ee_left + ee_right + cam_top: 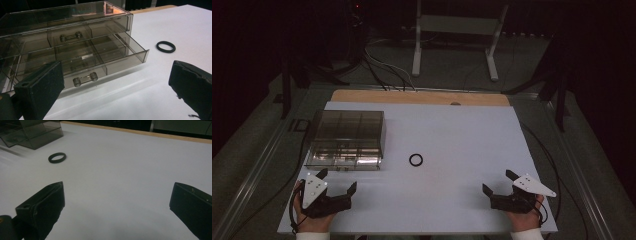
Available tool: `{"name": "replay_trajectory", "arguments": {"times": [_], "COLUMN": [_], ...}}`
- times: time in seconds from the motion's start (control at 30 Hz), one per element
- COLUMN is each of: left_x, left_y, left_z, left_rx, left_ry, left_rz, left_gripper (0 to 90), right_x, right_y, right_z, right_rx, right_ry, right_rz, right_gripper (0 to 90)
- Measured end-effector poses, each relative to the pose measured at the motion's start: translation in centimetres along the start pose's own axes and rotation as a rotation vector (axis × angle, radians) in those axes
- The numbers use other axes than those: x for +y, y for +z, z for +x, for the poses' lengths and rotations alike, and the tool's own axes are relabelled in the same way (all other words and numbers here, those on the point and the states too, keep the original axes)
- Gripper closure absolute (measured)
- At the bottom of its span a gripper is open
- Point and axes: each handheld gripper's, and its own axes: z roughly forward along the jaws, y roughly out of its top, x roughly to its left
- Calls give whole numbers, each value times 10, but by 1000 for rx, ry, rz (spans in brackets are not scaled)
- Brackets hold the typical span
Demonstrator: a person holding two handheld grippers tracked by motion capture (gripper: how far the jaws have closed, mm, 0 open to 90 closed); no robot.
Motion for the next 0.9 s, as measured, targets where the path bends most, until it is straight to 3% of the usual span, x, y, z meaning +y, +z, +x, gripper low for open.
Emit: {"name": "replay_trajectory", "arguments": {"times": [0.9], "left_x": [-2], "left_y": [0], "left_z": [1], "left_rx": [8], "left_ry": [-9], "left_rz": [-10], "left_gripper": [9], "right_x": [0], "right_y": [-2], "right_z": [-2], "right_rx": [-14], "right_ry": [11], "right_rz": [-7], "right_gripper": [0]}}
